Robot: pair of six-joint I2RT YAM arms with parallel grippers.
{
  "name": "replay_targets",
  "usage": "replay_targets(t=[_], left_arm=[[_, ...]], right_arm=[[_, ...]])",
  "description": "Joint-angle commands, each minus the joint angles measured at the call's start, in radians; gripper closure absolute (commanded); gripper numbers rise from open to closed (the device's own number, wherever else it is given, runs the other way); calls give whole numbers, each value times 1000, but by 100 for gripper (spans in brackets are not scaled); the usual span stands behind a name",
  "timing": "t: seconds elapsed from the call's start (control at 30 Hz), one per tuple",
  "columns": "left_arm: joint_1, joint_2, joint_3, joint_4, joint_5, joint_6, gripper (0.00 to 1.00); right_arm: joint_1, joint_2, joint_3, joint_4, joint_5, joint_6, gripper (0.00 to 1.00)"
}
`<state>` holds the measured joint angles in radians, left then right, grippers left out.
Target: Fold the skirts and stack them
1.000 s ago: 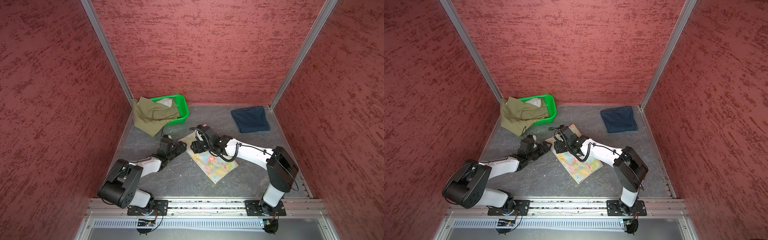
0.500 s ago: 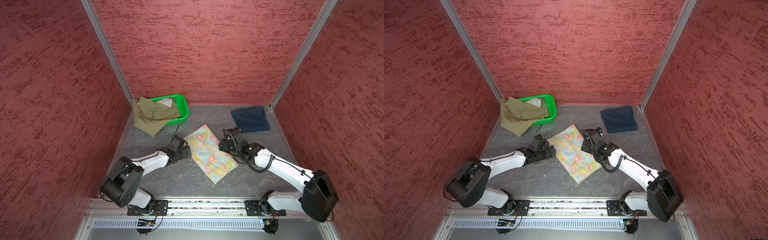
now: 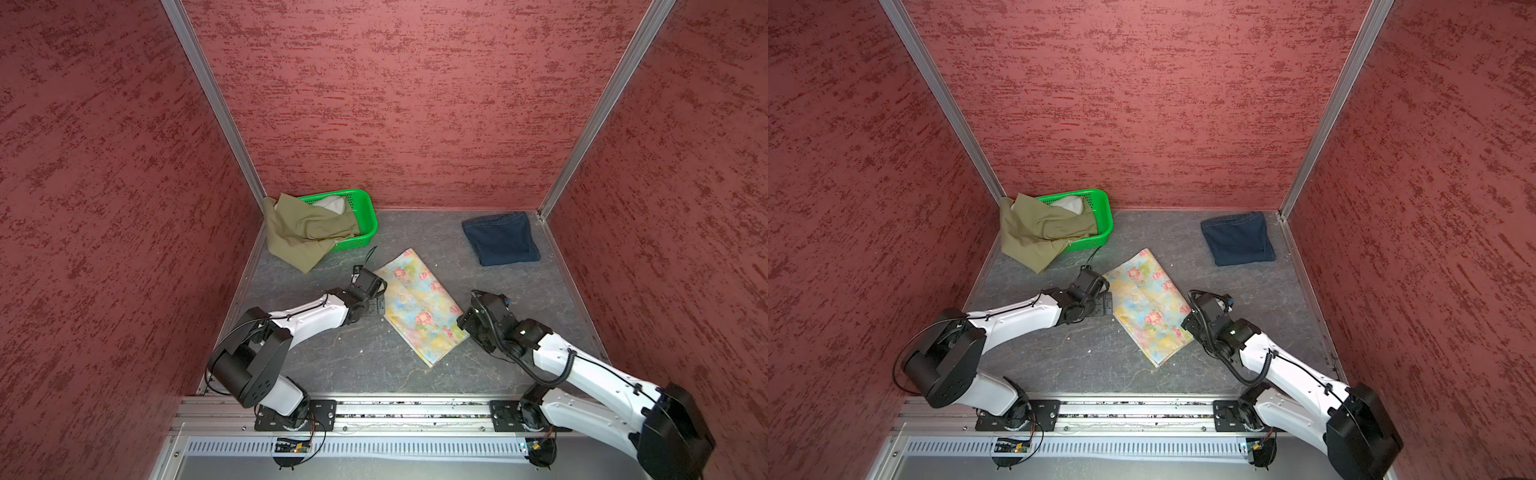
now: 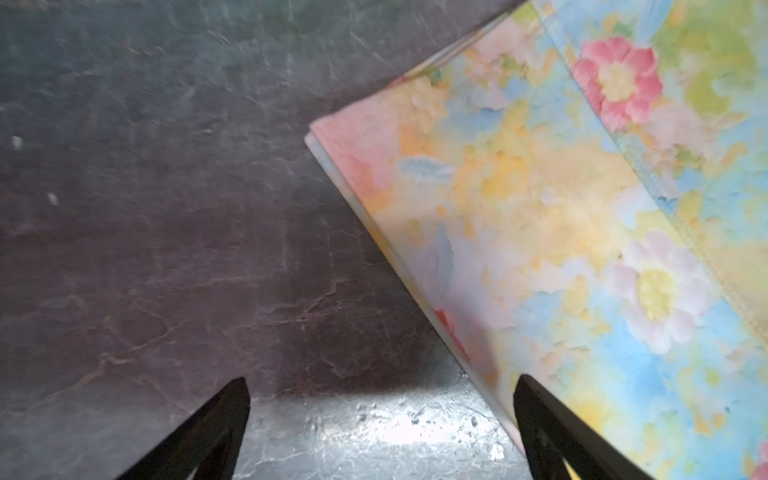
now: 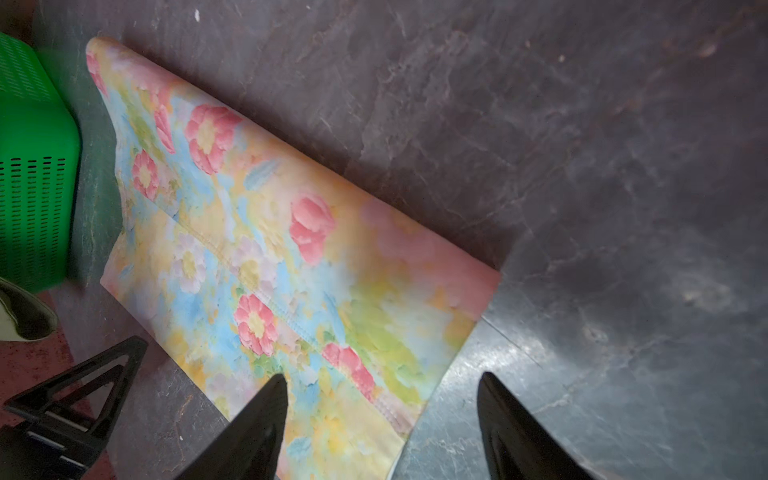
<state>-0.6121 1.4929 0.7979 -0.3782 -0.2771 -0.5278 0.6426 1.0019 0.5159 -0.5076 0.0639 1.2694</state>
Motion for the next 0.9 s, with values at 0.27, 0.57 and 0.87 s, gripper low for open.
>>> replay_targets(t=[0.27, 0.57, 0.87], left_arm=[[34, -77, 0, -26, -18, 26, 1], [70, -140, -23, -24, 11, 29, 0], [110, -165, -26, -27, 68, 40, 0]], right_arm=[[46, 85, -91, 208, -117, 208, 36], [88, 164, -161, 338, -145, 324, 62], [17, 281, -81, 341, -201, 51, 100]])
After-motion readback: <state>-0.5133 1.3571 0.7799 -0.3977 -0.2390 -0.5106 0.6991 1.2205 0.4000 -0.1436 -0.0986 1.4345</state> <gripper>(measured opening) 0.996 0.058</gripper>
